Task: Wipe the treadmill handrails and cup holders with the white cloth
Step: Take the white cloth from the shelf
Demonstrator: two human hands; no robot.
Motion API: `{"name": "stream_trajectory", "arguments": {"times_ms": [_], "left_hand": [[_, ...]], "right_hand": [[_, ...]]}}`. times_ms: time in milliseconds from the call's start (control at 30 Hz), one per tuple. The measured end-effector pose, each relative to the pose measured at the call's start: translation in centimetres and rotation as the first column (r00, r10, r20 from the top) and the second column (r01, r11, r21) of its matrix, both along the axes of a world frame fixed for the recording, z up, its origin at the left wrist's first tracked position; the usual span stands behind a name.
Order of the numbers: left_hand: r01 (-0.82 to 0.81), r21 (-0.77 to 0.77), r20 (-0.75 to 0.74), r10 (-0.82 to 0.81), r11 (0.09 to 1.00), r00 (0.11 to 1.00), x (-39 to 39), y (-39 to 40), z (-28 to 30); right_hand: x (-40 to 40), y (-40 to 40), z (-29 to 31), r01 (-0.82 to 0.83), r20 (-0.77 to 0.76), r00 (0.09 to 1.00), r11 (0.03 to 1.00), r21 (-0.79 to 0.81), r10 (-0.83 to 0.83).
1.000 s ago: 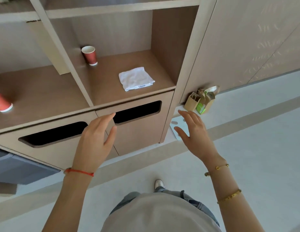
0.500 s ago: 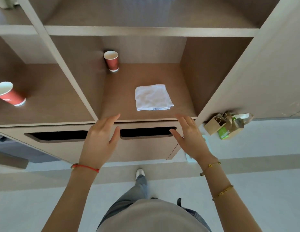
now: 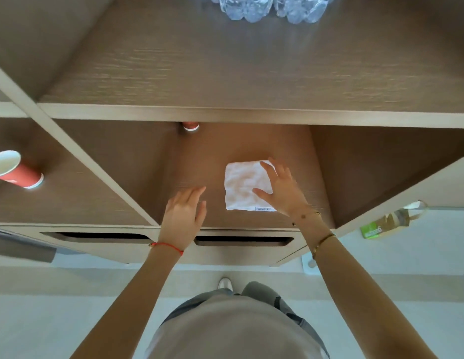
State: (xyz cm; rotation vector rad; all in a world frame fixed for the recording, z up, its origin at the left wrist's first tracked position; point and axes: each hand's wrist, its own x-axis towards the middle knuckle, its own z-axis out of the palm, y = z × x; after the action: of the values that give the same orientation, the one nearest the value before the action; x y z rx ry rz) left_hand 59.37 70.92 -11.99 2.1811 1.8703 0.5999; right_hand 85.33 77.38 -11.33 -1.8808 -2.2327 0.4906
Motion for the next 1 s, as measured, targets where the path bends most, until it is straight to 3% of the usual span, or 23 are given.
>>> {"name": "stream_trajectory", "arguments": {"times_ms": [200, 533, 800, 1000], "left_hand": [[-0.015, -0.094, -0.025, 0.013, 0.995, 1.000, 1.1, 1.0, -2.0], [-0.091, -0.144, 0.014, 0.094, 0.985, 0.996, 2.7, 0.5, -2.6], [-0.068, -0.074, 0.056, 0.072, 0.995, 0.996, 3.1, -0.1, -0.8], [0.004, -0.022, 0.066, -0.003, 1.000, 0.998, 3.6, -1.4, 0.5]], "right_hand": [[-0.3, 2.5, -2.8, -0.011, -0.081, 0.997, 0.988, -0.152, -0.002], [-1.2, 1.2, -4.2, -0.041, 0.185, 0.982, 0.996, 0.074, 0.027], [-0.2, -0.7, -2.9, 0.013, -0.057, 0.998, 1.000, 0.027, -0.011], [1.7, -5.1, -1.4, 0.116, -0.157, 0.984, 0.977, 0.179, -0.088]]}}
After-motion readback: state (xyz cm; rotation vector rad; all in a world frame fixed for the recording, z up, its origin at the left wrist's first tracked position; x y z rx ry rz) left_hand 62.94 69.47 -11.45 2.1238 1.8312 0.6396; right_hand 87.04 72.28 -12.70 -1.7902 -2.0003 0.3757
